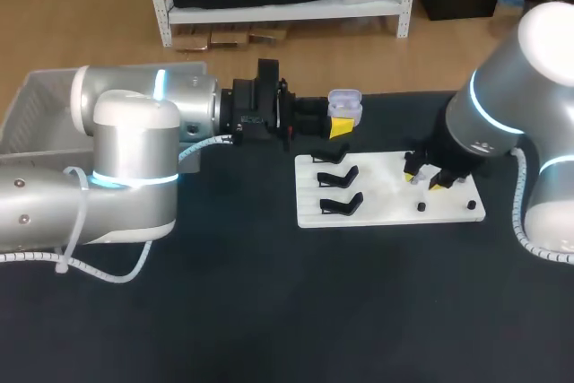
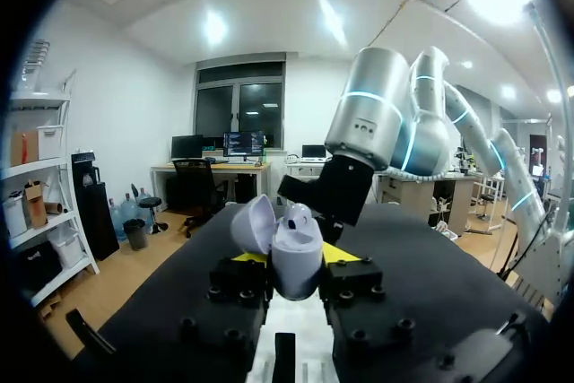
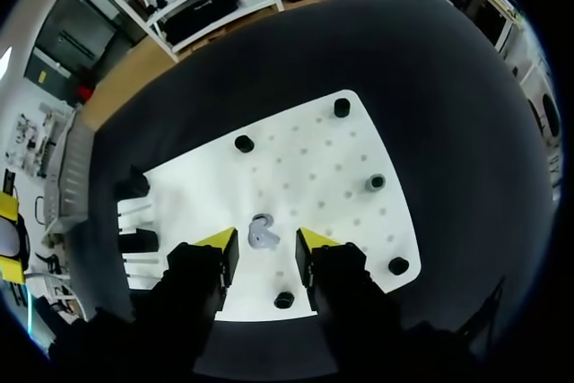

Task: Pick up each earbud case from the left stands, insert the matching earbuds, close the lid, and place the case in the box.

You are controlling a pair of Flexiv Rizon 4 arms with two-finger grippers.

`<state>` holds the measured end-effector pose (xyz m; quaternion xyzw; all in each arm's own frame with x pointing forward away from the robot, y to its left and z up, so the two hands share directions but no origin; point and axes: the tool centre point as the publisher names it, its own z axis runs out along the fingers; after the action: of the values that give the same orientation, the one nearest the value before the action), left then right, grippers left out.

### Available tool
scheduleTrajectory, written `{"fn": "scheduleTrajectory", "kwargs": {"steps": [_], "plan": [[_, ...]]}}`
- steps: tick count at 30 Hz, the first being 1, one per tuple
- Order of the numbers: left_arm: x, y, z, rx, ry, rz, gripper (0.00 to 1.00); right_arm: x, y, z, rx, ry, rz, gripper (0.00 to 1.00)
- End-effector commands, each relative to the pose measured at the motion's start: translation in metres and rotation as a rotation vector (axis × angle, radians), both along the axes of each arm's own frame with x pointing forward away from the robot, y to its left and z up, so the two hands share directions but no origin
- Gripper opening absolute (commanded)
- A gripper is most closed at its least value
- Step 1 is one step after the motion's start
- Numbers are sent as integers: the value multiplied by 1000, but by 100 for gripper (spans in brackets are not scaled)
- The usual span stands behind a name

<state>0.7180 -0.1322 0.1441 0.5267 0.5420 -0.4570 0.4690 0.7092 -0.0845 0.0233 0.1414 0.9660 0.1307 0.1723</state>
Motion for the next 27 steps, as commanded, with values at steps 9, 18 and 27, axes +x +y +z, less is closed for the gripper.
{"fn": "scheduleTrajectory", "kwargs": {"steps": [9, 18, 27], "plan": [[-1, 1, -2, -8, -6, 4, 0, 10, 5, -2, -8, 10, 50, 33], [-1, 1, -2, -8, -6, 4, 0, 7, 3, -2, -26, 14, 49, 30], [-1, 1, -2, -8, -6, 4, 0, 5, 1, -2, -32, 24, 31, 30]]}}
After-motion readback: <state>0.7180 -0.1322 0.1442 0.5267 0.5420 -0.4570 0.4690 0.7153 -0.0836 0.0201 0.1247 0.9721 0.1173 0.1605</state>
